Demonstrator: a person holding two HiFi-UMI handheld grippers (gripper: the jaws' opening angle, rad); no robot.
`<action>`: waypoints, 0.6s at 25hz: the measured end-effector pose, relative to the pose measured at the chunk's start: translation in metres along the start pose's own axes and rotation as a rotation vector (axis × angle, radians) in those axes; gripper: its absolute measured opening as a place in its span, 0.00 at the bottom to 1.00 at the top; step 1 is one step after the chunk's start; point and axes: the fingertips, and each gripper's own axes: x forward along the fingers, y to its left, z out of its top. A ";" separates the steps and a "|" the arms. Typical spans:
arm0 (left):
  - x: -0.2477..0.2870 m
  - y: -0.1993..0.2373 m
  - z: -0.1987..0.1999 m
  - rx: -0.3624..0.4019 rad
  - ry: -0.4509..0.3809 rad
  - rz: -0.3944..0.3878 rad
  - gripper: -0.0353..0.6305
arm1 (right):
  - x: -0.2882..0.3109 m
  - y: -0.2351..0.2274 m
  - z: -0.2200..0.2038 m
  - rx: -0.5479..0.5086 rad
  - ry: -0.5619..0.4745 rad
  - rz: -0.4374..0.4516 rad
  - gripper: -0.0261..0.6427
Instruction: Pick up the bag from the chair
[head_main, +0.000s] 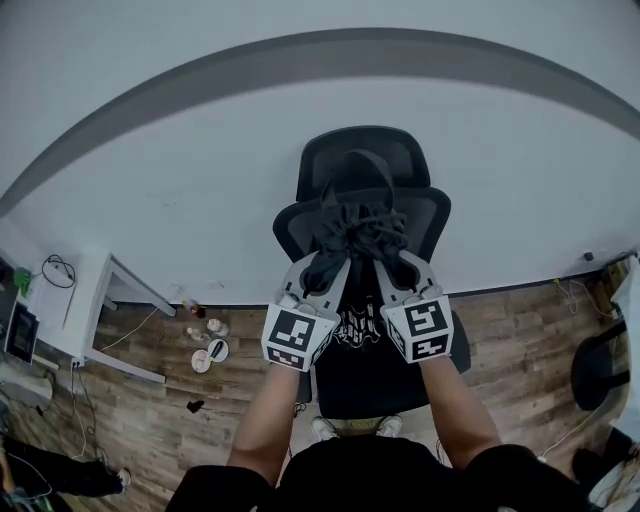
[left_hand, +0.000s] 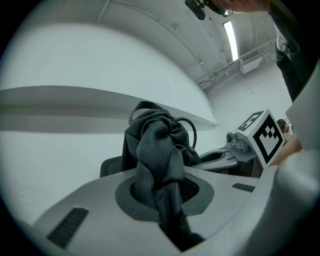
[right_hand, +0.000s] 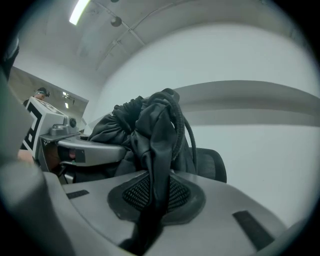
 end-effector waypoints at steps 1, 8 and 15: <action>-0.002 -0.002 0.000 -0.003 0.001 -0.004 0.15 | -0.002 0.001 0.000 0.002 0.000 0.001 0.13; -0.009 -0.013 -0.007 -0.031 0.006 -0.023 0.15 | -0.008 0.005 -0.009 0.014 0.006 0.005 0.13; -0.005 -0.020 -0.009 -0.039 0.010 -0.032 0.15 | -0.013 0.000 -0.012 0.012 -0.003 -0.009 0.13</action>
